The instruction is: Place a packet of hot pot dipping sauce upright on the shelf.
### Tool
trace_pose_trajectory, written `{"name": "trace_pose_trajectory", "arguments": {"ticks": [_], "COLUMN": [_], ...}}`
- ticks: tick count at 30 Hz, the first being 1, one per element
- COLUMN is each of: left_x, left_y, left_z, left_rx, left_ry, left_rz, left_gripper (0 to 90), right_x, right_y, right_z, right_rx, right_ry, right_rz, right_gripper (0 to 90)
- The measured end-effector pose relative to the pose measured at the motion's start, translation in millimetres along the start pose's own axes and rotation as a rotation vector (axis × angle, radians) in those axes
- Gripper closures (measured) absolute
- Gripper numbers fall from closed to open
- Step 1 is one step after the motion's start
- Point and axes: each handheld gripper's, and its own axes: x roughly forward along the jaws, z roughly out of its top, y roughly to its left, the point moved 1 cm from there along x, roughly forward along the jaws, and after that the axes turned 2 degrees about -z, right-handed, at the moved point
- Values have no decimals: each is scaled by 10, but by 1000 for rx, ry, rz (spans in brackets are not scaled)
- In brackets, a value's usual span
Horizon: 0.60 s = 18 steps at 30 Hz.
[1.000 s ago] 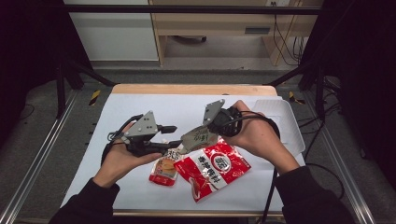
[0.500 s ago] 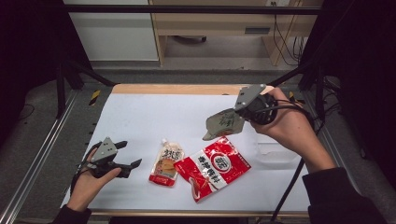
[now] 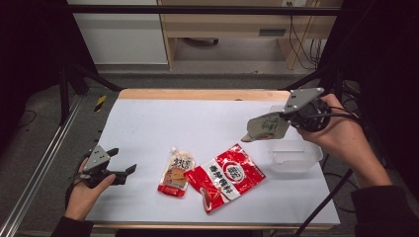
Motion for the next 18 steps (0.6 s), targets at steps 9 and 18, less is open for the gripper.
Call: {"name": "trace_pose_trajectory", "arguments": {"ticks": [9,18], "left_x": [40,49], "left_y": [16,-7], "left_z": [-19,-23], "left_rx": [-5,6], "left_ry": [8,18], "left_rz": [-1,-2], "left_gripper": [92,91], "right_x": [-62,-69], "right_y": [-69,-56], "right_z": [-458,-796], "right_rx": [48,91], "right_ry": [40,43], "right_rz": [-11,2], "right_gripper": [900,900]}}
